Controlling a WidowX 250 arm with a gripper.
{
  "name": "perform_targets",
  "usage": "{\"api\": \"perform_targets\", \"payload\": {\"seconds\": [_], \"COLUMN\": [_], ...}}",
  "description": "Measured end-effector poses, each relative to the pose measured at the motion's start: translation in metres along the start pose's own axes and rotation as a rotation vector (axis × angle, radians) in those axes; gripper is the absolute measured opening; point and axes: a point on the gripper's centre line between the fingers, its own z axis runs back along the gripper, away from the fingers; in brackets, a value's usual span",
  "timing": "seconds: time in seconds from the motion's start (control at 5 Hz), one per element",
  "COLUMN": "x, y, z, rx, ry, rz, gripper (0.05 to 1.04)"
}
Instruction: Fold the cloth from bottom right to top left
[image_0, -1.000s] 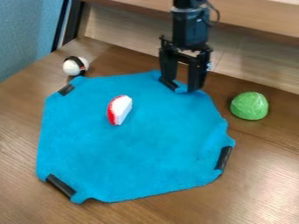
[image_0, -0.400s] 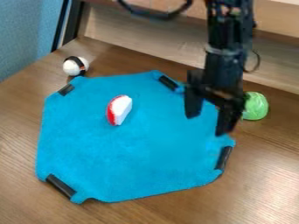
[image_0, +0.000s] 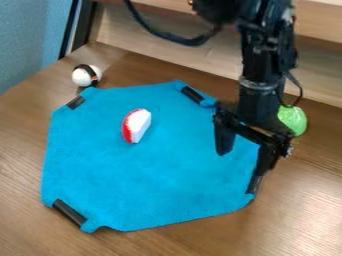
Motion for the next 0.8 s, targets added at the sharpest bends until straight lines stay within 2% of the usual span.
{"api": "perform_targets", "payload": {"seconds": [0.4,0.6,0.8], "x": [-0.008,-0.006,-0.005], "y": [-0.004,-0.004,-0.003], "z": [-0.019,-0.020,-0.029], "rx": [-0.011,-0.013,-0.007], "ry": [-0.020,-0.035,-0.025], "rz": [0.090,0.109,0.137], "gripper": [1.000,0.993,0.917]}}
